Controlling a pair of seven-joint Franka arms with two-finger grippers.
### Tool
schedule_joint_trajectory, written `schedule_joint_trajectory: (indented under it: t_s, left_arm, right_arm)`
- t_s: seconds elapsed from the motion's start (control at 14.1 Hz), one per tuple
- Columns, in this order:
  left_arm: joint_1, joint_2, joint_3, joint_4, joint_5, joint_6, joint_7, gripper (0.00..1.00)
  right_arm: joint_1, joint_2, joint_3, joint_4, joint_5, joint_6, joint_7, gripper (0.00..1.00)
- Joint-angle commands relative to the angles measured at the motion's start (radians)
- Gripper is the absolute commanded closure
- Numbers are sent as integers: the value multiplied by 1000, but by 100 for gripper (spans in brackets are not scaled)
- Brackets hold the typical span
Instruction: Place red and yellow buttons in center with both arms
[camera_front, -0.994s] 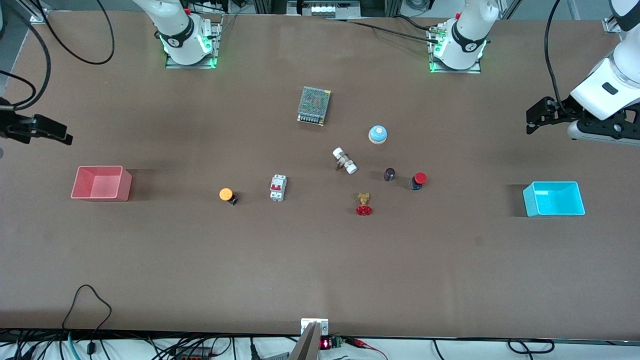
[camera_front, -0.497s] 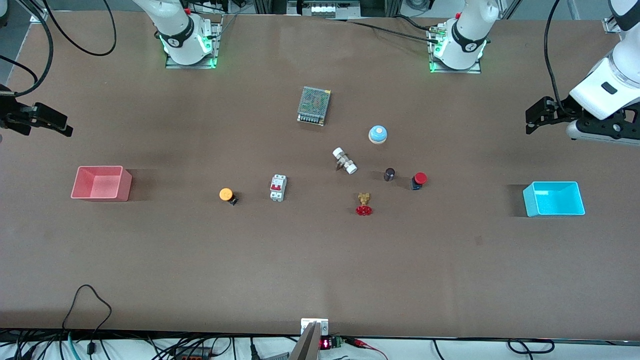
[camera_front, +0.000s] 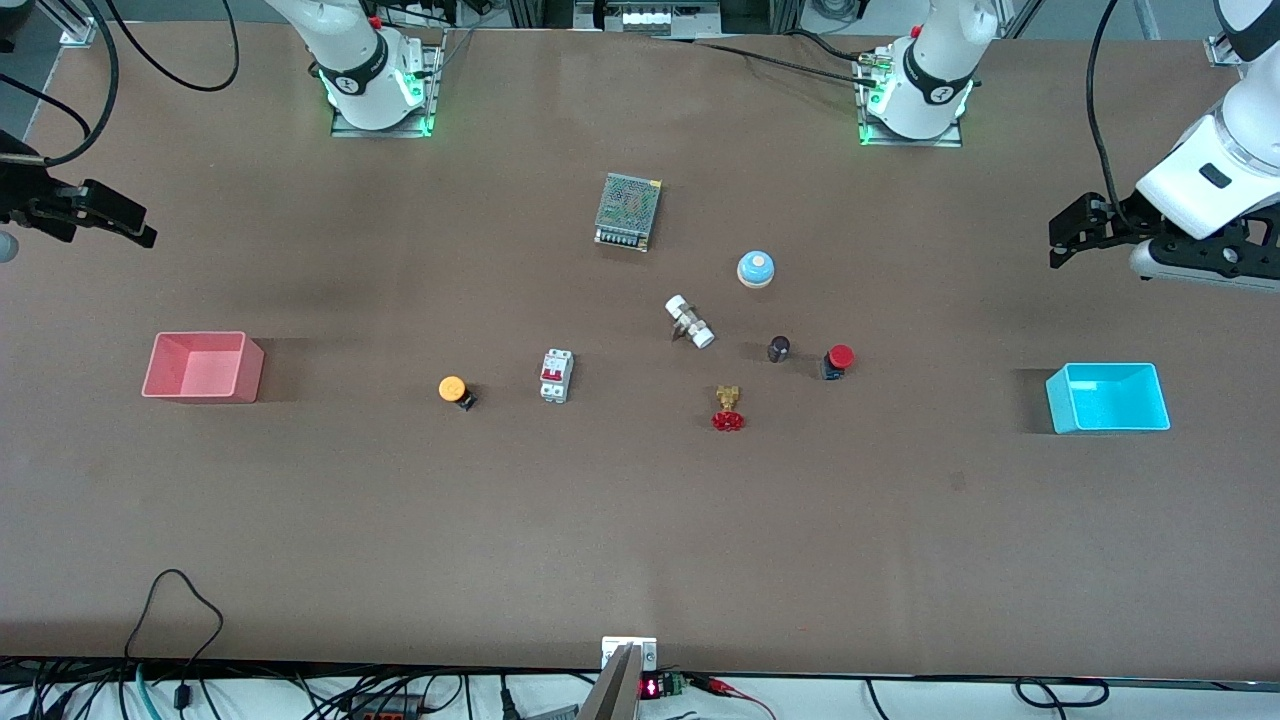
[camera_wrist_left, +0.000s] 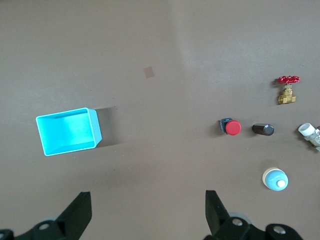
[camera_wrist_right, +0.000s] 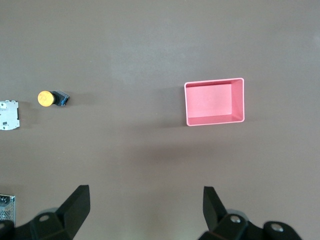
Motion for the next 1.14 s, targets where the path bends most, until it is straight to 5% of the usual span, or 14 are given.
schedule_joint_trajectory:
  t_s: [0.0, 1.06]
  left_arm:
    - [-9, 10, 8, 20, -12, -6, -2, 0]
    - [-9, 13, 6, 22, -10, -6, -2, 0]
  right_arm:
    - [-7, -18, 2, -8, -16, -32, -14, 0]
    - [-2, -20, 5, 12, -17, -32, -28, 0]
